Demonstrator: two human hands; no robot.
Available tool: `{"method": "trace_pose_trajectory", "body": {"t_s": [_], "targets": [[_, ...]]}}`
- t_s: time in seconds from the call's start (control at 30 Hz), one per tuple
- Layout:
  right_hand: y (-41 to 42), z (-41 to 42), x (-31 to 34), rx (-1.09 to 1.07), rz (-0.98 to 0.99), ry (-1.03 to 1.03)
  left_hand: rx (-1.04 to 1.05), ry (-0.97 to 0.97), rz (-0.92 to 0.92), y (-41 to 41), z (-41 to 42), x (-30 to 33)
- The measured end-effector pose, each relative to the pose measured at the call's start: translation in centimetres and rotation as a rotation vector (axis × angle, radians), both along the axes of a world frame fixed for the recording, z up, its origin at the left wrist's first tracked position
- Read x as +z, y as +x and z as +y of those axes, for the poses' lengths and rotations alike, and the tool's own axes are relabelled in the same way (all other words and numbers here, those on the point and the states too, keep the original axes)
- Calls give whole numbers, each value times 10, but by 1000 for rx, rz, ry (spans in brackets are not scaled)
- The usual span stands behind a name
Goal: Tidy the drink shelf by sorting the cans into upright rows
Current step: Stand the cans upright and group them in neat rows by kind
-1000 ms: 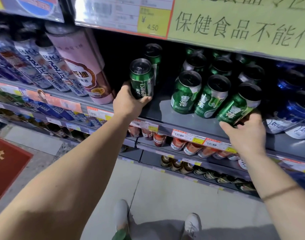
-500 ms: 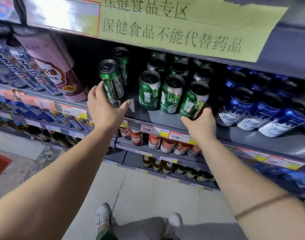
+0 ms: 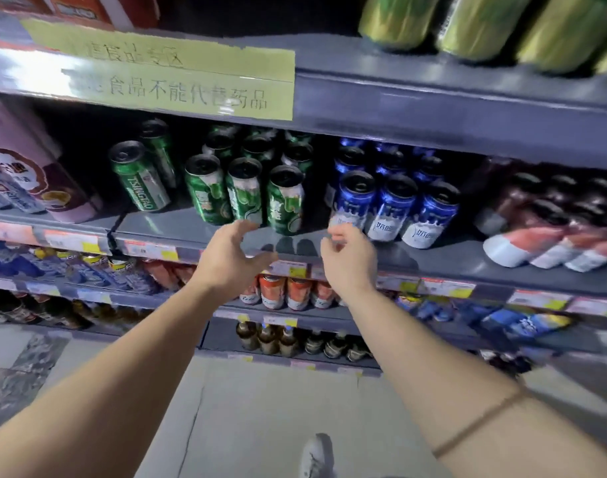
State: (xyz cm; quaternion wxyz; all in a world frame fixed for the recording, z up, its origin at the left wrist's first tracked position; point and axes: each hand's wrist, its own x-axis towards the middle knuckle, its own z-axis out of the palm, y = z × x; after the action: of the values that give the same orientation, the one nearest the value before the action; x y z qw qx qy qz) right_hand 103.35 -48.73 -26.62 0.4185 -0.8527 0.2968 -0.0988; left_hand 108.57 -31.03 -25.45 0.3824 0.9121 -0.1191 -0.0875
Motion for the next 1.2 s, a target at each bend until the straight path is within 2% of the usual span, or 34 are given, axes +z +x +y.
{"method": "trace_pose_trajectory", "body": {"t_s": [0.17, 0.27, 0.33, 0.47, 0.57, 0.93, 0.97, 1.03, 1.1, 1.2], "targets": [[-41, -53, -11, -206, -78, -82, -121, -101, 32, -21, -60, -17], [-51, -93, -9, -368, -152, -146, -90, -172, 58, -24, -94, -18], [-49, -122, -7, -402, -87, -167, -23, -178, 48, -17, -115, -16], [-34, -167, -13, -193, 125, -90, 91, -212, 87, -1, -157, -20], [-27, -178, -17, -75, 104, -66, 190, -197, 72, 3, -171, -24], [-28, -182, -16, -24, 94, -128, 367, -136, 1, 2, -181, -35], [-31, -181, -15, 1, 72, -109, 399, -158, -43, -2, -182, -36], [-44, -184, -14, 39, -23, -60, 445, -138, -242, -21, -188, -34], [-70, -193, -17, 1, -135, -84, 401, -118, -397, -53, -206, -29], [-117, -220, -28, -132, -292, -267, 69, -194, -384, -91, -250, -25]]}}
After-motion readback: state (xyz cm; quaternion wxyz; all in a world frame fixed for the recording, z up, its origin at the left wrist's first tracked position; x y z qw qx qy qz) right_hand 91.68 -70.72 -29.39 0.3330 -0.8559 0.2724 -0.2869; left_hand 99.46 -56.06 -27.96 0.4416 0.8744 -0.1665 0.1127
